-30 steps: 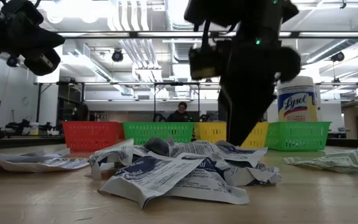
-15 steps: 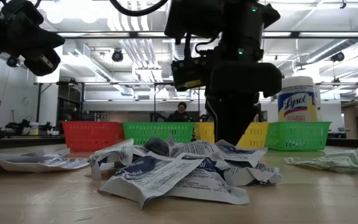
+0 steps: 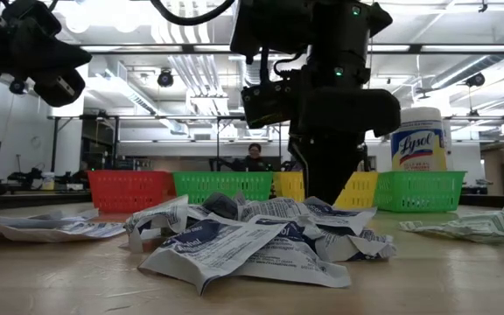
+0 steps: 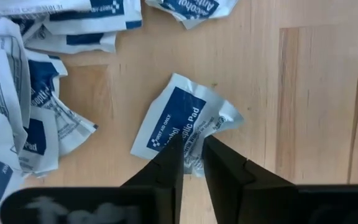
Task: Pick & Place First Aid Supplies
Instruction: Put the blue alcohol pad into the right green bin
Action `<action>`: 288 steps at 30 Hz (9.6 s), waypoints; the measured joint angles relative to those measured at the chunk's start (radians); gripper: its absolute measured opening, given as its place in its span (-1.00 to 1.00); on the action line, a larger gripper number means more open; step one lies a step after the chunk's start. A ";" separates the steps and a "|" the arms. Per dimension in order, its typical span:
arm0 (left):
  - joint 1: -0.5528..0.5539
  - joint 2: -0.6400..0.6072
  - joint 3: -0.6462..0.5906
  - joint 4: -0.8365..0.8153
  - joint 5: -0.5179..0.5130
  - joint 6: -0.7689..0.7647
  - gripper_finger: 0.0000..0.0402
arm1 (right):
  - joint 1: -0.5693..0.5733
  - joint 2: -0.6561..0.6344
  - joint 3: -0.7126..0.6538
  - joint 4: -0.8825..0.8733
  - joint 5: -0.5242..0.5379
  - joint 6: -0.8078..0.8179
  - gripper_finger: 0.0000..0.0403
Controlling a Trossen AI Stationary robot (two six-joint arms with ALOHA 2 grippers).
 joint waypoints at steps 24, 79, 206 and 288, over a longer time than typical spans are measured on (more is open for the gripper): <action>0.000 0.000 0.000 0.000 0.000 0.000 -1.00 | 0.000 -0.101 0.111 -0.376 0.041 0.038 -0.96; 0.000 0.002 0.000 -0.005 0.000 -0.023 -1.00 | -0.445 -0.446 -0.228 -0.524 0.391 0.330 -0.96; 0.000 0.001 0.000 -0.005 0.000 -0.051 -1.00 | 0.004 -0.451 -0.099 -0.129 0.104 0.066 -0.74; 0.000 0.001 0.000 -0.005 0.000 -0.043 -1.00 | 0.098 -0.090 -0.100 0.141 -0.221 0.041 -0.34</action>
